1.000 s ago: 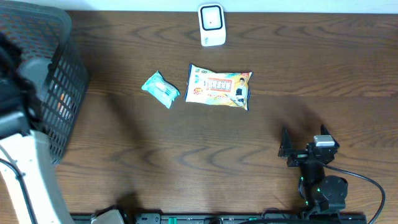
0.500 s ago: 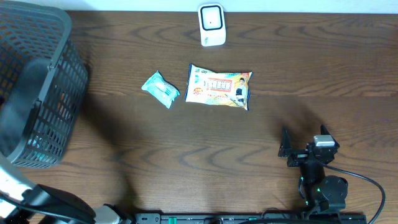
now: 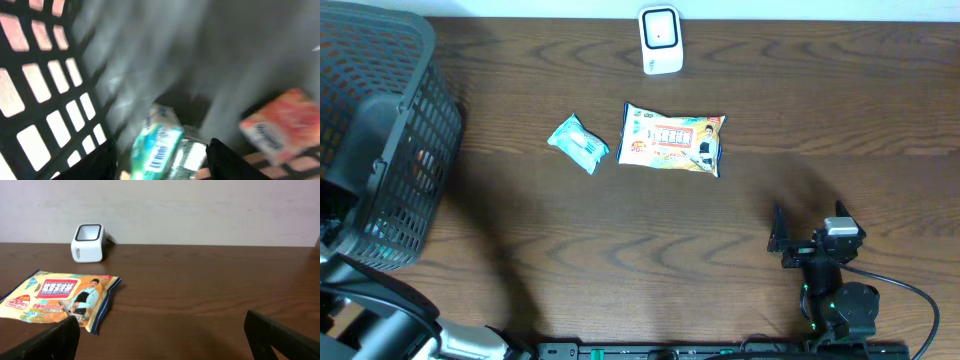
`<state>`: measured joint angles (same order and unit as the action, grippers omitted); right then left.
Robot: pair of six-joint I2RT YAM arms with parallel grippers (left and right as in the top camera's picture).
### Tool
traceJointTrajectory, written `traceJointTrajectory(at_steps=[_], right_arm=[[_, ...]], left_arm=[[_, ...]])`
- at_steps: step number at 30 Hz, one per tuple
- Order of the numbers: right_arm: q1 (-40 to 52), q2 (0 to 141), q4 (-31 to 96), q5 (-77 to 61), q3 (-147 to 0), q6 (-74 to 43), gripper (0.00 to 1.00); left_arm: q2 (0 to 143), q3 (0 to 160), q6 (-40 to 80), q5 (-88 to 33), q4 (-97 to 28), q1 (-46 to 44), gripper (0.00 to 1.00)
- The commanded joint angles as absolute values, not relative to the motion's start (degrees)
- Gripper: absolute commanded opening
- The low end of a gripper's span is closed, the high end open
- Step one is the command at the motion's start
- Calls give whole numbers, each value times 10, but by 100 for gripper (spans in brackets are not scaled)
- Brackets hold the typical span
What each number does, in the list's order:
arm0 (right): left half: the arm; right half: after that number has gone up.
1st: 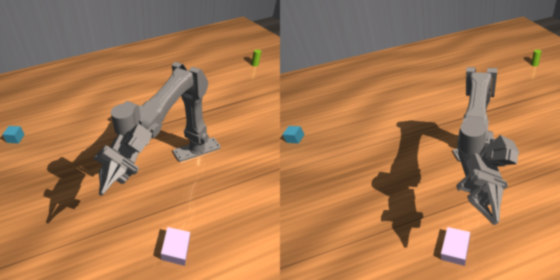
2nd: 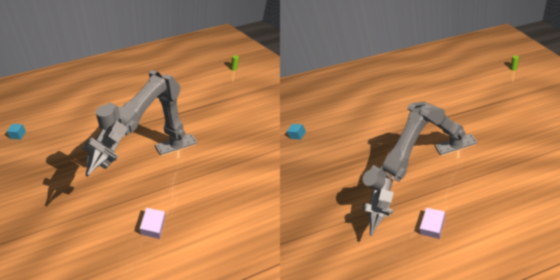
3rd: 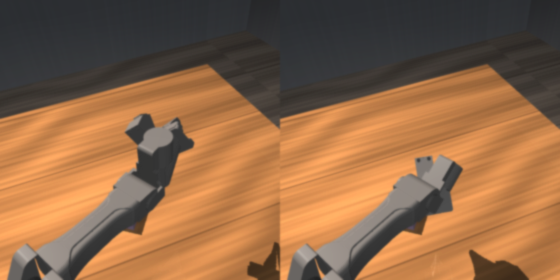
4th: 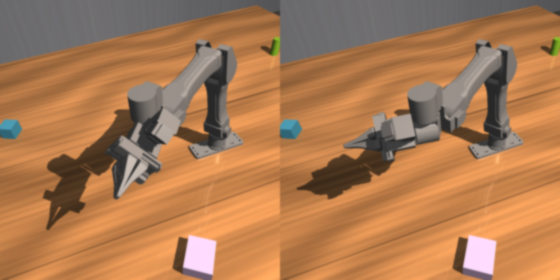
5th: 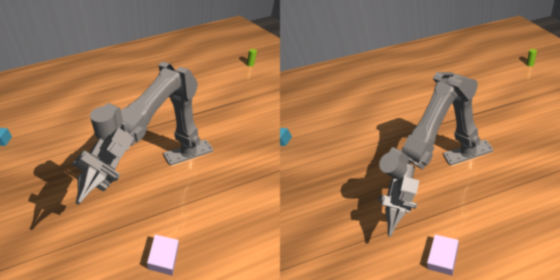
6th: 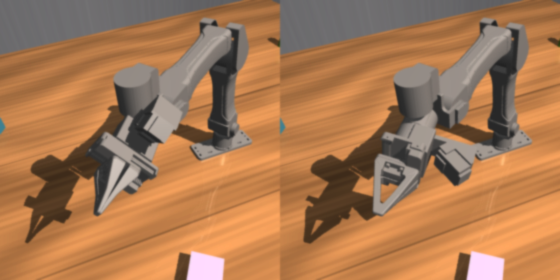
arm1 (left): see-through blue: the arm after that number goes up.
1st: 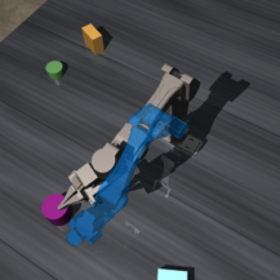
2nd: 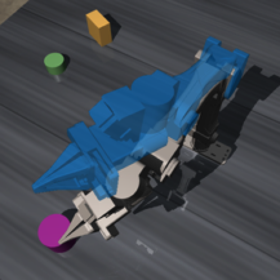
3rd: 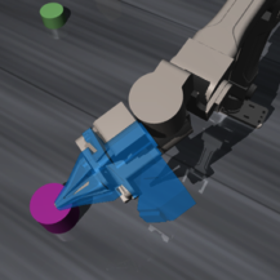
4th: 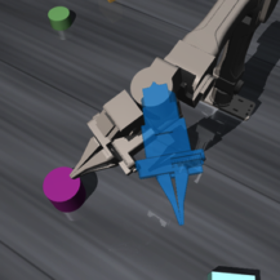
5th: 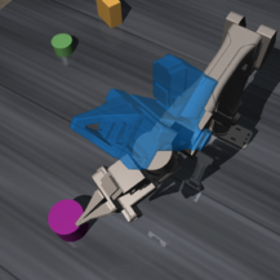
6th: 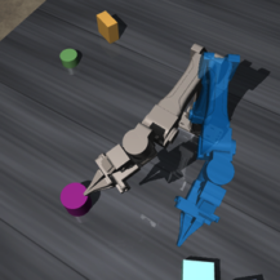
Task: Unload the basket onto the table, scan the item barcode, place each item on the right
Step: 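Reach into the basket and grasp the white-blue tissue pack with left gripper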
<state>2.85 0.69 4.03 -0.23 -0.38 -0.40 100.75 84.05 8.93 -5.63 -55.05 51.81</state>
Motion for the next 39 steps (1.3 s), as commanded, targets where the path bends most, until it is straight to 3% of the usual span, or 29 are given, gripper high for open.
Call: traceJointTrajectory(at_steps=[1, 22, 35, 39], right_arm=[[27, 4, 43, -1, -3, -2, 99], [27, 4, 43, -1, -3, -2, 99], [27, 4, 43, -2, -3, -2, 99], [27, 4, 43, -1, -3, -2, 99]], left_arm=[[1025, 855, 81, -25, -568, 520, 57], [1131, 854, 81, -27, -648, 519, 62], [1124, 854, 42, -308, -571, 511, 65], [1123, 854, 41, -311, -559, 502, 65]])
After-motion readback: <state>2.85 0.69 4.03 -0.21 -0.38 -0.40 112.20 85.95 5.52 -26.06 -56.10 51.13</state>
